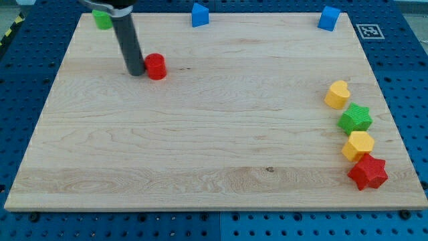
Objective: Slide the red circle towards center right
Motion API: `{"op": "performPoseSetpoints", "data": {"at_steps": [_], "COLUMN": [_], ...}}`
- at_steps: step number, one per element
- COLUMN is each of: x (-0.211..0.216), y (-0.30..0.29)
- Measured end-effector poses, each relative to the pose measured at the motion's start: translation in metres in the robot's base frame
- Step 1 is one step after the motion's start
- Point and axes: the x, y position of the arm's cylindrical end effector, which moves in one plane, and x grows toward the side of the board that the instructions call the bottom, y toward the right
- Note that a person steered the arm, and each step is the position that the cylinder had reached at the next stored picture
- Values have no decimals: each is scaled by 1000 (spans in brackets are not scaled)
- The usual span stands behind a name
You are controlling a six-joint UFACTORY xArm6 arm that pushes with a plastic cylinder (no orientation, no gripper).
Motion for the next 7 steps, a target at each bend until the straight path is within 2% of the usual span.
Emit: {"op": "performPoseSetpoints", "data": {"at_steps": [1,3,5,7], "x": [-1,-33,-33,-26], "y": [47,85,157,167]}}
